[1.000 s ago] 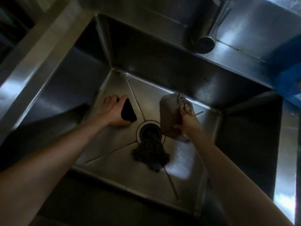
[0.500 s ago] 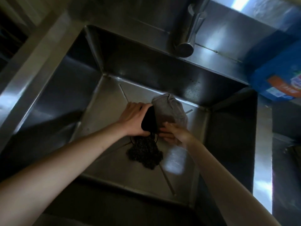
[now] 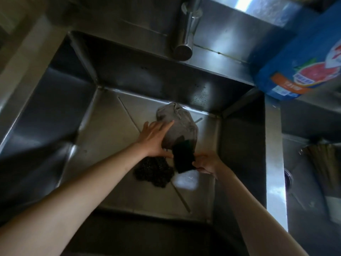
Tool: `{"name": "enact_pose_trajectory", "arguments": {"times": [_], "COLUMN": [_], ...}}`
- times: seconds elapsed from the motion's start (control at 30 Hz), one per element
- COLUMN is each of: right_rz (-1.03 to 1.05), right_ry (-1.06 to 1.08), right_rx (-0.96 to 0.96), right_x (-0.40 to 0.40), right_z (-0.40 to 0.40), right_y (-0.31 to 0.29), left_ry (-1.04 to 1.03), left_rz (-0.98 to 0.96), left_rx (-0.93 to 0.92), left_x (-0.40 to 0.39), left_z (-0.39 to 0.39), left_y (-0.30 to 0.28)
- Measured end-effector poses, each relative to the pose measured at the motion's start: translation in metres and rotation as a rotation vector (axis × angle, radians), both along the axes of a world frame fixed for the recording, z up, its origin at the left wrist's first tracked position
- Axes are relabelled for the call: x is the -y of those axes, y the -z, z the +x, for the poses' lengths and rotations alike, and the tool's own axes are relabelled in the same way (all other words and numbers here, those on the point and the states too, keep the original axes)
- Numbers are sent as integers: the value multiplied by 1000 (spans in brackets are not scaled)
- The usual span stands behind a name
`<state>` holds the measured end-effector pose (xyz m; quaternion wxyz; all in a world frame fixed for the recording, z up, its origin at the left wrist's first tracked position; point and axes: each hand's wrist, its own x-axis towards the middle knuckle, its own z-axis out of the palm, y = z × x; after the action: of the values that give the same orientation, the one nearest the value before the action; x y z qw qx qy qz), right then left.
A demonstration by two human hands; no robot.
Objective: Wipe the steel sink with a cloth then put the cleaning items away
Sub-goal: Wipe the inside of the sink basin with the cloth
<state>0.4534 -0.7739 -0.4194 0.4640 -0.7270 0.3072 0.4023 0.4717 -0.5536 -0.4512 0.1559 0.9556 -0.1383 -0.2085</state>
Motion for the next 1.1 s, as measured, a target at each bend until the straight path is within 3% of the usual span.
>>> {"name": "enact_pose_trajectory", "arguments": {"times": [0.07, 0.17, 0.23, 0.43, 0.6, 0.7, 1.1], "right_rz": [-59, -266, -318, -740, -671, -700, -682], "right_ry": [-27, -289, -327, -691, -950, -1067, -1185], "right_rx": [-63, -64, -47, 159, 364, 336, 345], "right_x": [10, 17, 15, 1, -11, -11, -48], "right_z": [-7, -14, -14, -6, 16, 26, 55], "right_y": [-2, 0, -1, 2, 15, 32, 45], "left_ry": [-16, 11, 42, 169, 240, 282, 183], "left_rz": [28, 83, 94, 165, 271, 296, 347], "left_rx": [-18, -22, -25, -85, -54, -16, -34], "left_x": [-2, -3, 0, 19, 22, 15, -40], "left_z": [5, 13, 18, 39, 48, 50, 62], "left_y": [2, 5, 8, 15, 28, 31, 27]}}
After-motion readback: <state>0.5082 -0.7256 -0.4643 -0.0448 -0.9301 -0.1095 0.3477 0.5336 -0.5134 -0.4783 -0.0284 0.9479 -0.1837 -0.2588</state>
